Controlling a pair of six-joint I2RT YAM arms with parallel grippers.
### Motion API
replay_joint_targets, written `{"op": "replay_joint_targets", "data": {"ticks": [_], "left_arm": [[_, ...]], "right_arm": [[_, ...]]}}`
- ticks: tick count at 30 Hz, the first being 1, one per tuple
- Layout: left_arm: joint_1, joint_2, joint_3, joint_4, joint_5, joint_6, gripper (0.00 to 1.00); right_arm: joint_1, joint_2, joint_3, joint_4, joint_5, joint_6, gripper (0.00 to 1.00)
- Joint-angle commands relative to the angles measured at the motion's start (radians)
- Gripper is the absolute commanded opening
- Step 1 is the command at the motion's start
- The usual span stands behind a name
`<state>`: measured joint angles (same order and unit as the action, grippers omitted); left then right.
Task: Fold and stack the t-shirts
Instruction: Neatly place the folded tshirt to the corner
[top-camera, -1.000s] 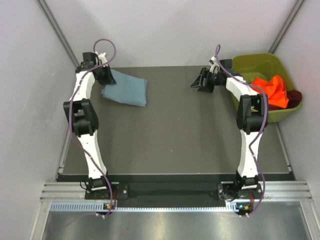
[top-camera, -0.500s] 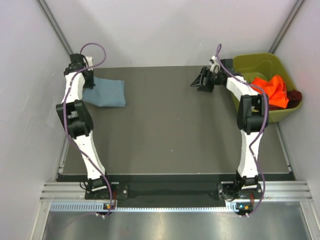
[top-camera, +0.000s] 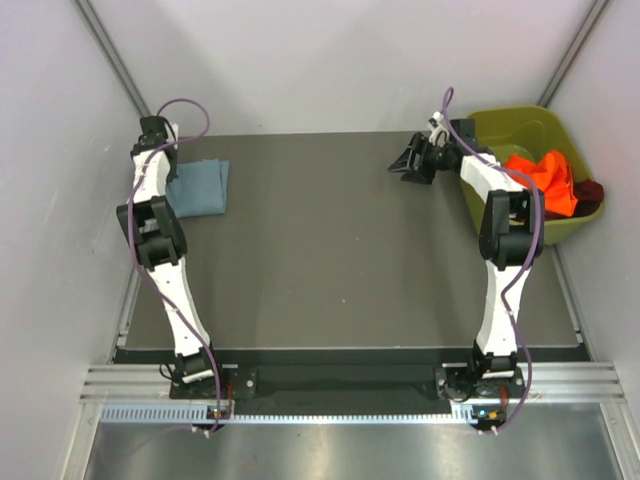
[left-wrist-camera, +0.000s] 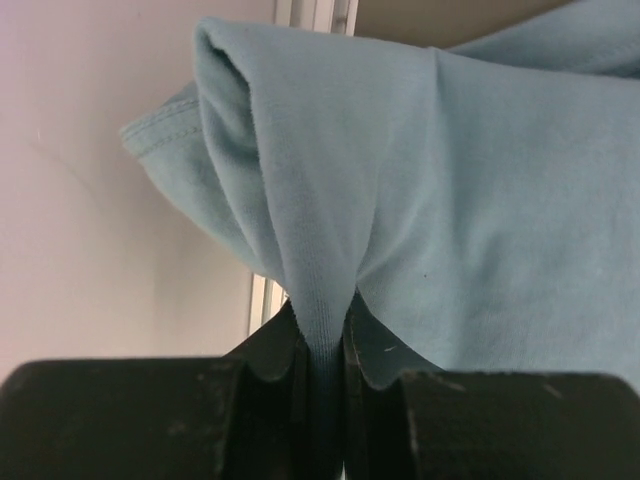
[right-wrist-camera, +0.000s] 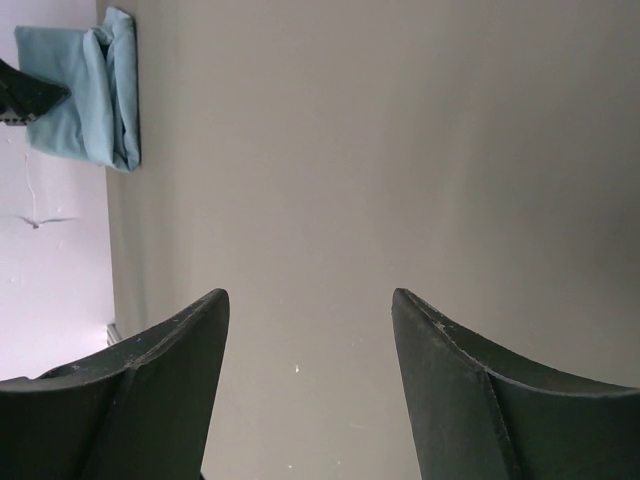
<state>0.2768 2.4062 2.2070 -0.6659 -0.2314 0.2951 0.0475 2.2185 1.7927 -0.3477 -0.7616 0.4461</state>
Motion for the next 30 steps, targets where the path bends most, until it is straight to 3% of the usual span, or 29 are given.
{"op": "replay_joint_targets", "data": {"ticks": [1,24,26,28,30], "left_arm": [[-0.010,0.017,0.077,0.120,-0.057,0.032,0.00],[-0.021,0.090,0.112,0.173,-0.203,-0.014,0.00],[-0.025,0.093,0.109,0.184,-0.209,-0.014,0.08],[-0.037,0.090,0.109,0.204,-0.217,-0.023,0.32],[-0.057,0.077,0.125,0.206,-0.227,-0.031,0.46]], "right_arm": [[-0.005,-0.091,-0.009,0.053,-0.010,-0.004,0.66],[0.035,-0.117,-0.018,0.053,0.016,-0.041,0.67],[0.038,-0.117,-0.019,0.052,0.015,-0.041,0.67],[0.040,-0.117,-0.021,0.052,0.016,-0.046,0.67],[0.041,-0.118,-0.021,0.050,0.015,-0.046,0.67]]}}
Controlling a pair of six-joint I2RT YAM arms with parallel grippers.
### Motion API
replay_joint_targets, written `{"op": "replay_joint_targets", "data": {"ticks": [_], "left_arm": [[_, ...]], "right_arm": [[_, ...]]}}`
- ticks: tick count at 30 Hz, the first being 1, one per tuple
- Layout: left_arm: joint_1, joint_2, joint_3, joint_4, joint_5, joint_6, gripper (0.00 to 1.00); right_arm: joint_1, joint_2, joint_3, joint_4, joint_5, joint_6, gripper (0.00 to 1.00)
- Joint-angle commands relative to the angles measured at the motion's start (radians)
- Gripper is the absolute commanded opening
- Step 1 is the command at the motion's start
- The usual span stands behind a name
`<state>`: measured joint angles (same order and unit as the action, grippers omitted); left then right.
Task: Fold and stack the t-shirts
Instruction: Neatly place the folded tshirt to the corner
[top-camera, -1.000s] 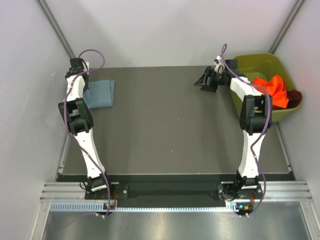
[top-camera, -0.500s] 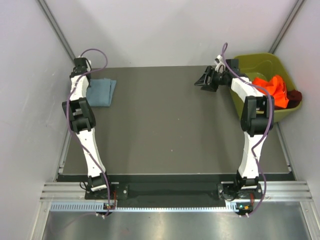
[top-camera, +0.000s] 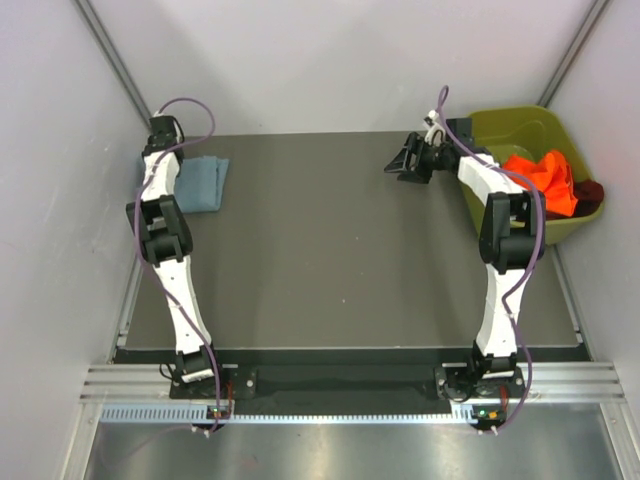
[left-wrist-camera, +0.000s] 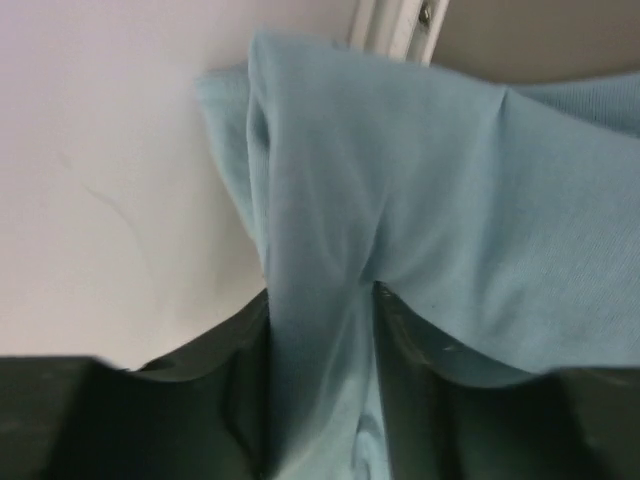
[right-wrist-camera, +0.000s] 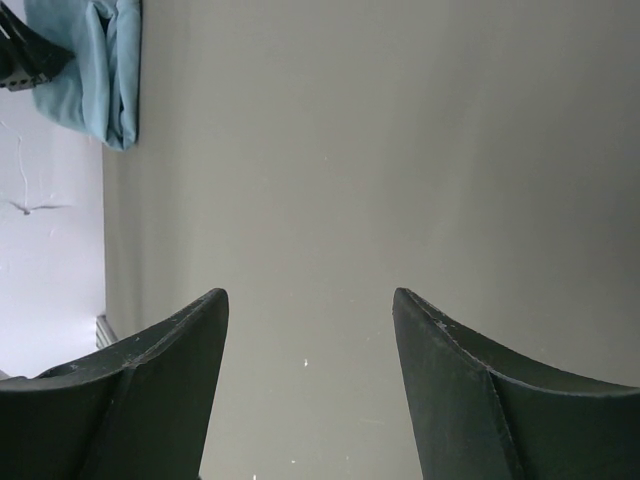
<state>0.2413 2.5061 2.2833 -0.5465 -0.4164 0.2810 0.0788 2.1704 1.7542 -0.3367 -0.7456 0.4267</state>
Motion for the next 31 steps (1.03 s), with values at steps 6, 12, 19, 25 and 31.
{"op": "replay_joint_targets", "data": {"ticks": [6,12,19,25,31], "left_arm": [[-0.152,-0.145,0.082,0.069,-0.097,-0.115,0.64],[-0.362,-0.283,0.059,0.025,-0.099,-0.181,0.77],[-0.526,-0.461,-0.192,-0.104,0.172,-0.351,0.97],[-0.536,-0.490,-0.190,-0.121,0.327,-0.401,0.98],[-0.536,-0.521,-0.214,-0.116,0.386,-0.437,0.97]], "right_arm": [[0.010,-0.086,0.027,0.022,0.026,-0.058,0.68],[0.027,-0.124,0.094,-0.100,0.296,-0.204,0.98],[0.038,-0.259,0.053,-0.142,0.719,-0.252,1.00],[0.041,-0.406,-0.015,-0.145,0.856,-0.281,1.00],[0.050,-0.570,-0.134,-0.156,0.879,-0.312,1.00]]}}
